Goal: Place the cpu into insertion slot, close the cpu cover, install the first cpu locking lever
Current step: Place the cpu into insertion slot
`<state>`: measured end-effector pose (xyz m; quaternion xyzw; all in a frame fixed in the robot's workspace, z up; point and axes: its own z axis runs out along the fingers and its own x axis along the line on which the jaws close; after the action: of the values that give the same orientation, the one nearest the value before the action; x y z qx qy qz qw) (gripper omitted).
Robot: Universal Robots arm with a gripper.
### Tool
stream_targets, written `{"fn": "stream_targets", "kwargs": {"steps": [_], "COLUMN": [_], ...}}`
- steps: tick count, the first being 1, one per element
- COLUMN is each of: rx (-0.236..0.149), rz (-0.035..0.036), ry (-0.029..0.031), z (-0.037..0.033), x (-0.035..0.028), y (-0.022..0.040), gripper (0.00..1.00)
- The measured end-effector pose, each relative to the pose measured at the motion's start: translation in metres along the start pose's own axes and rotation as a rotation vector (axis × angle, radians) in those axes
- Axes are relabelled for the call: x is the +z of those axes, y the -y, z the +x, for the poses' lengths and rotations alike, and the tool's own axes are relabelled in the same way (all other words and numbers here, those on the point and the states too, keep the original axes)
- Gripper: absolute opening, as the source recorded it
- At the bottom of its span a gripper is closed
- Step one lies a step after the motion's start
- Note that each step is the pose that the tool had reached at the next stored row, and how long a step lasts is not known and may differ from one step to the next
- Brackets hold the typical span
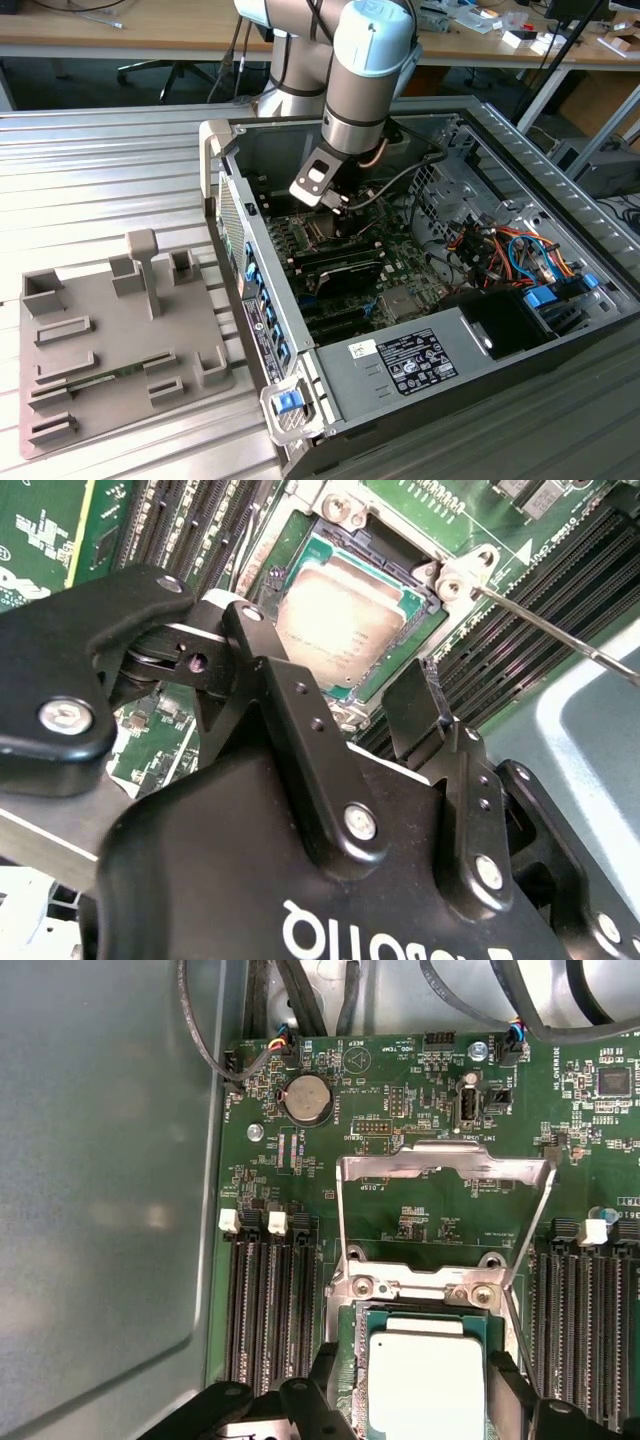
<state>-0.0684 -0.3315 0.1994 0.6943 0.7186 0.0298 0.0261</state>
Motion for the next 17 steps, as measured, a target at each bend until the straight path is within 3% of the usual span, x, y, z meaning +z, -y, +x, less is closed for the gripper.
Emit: {"fn": "stream_targets", "kwargs": {"steps": [5,17], "rx": [-0.001,-0.007], "rz": [0.0005,0.0003], "ry": [0.007,0.0068], "z": [-0.0001,-0.0001], "x": [0.0007,-0.0032], "y": [-0.0008,-0.0013], "gripper": [0.68,0.68]}}
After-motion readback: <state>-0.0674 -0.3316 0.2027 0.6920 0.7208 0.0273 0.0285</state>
